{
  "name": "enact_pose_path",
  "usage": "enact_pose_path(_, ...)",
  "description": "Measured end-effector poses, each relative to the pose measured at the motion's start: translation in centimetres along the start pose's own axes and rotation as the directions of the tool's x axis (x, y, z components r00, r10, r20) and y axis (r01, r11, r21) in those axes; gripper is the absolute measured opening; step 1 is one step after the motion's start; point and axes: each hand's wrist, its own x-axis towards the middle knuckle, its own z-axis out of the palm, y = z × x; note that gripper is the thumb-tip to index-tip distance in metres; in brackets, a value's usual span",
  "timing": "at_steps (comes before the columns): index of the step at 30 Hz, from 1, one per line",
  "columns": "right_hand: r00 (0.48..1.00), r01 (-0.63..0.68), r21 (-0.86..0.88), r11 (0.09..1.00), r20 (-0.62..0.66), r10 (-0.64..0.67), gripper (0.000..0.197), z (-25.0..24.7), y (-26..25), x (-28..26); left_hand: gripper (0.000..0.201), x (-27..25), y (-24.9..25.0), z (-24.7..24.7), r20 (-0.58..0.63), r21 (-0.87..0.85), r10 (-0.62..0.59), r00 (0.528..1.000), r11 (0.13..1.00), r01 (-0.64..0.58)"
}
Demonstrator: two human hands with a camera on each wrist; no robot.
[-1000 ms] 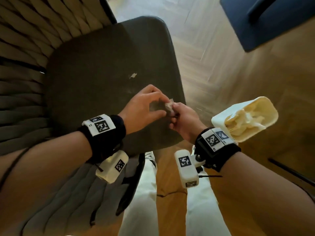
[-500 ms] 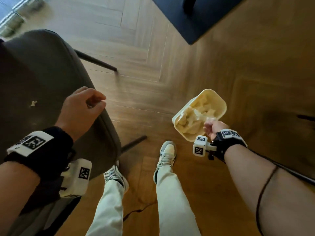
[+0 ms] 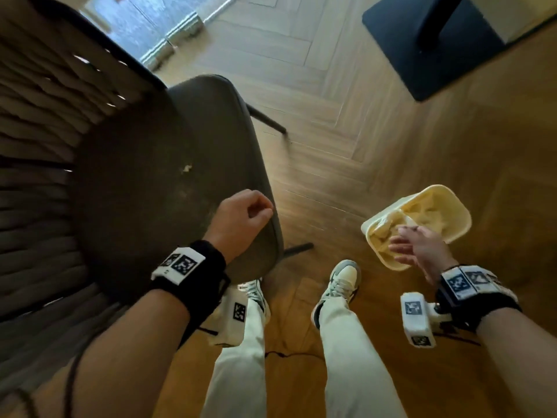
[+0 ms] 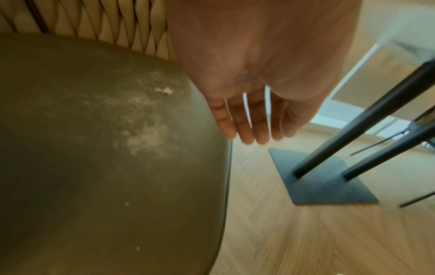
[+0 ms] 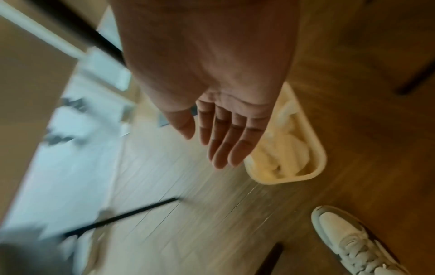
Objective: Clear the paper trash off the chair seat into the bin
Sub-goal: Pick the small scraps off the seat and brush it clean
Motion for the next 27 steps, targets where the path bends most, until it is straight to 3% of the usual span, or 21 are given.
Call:
enact_pose_path(3,0.978,0.145,-0.226,0.963,0.178,-0.106,0.020,4.3,-3.8,-6.8,0.008,-4.2,0.0,-4.0,0.070,-0.073,-0.041,0.997,0.996,0.046)
enact_pose_path(6,0.909,0.356,-0.365,0.860,0.350,-0.227,0.016,8.6,-6.2,-13.6,0.010,-8.7,-1.5,-8.3,0.007,-0.085,-0.066,0.998,0.994,0.067)
enact_pose_path(10,0.823,0.513,-0.402,0.758,0.481,-0.302,0.010,14.1,-7.4,-19.2,0.007,-9.7,-6.0,-11.3,-0.048,0.006,-0.116,0.992,0.993,0.117)
enact_pose_path(14,0.807,0.550,-0.382,0.742,0.470,-0.356,0.009,19.7,-6.3,-18.6,0.014,-1.6,-11.7,-10.9,-0.115,0.148,-0.119,0.986,0.980,0.135)
enact_pose_path(19,0.826,0.549,-0.356,0.756,0.368,-0.426,0.009,24.3,-4.0,-14.8,0.028,7.6,-15.2,-8.3,-0.235,0.174,-0.080,0.969,0.977,0.123)
enact_pose_path(24,0.873,0.468,-0.277,0.839,0.295,-0.389,0.009,26.9,-3.2,-12.0,0.020,9.6,-16.6,-6.8,-0.321,0.220,-0.023,0.947,0.970,0.098)
enact_pose_path(27,0.896,0.417,-0.219,0.882,0.260,-0.359,0.009,28.0,-3.8,-11.2,0.019,9.2,-16.1,-7.2,-0.250,0.116,0.040,0.967,0.993,-0.011)
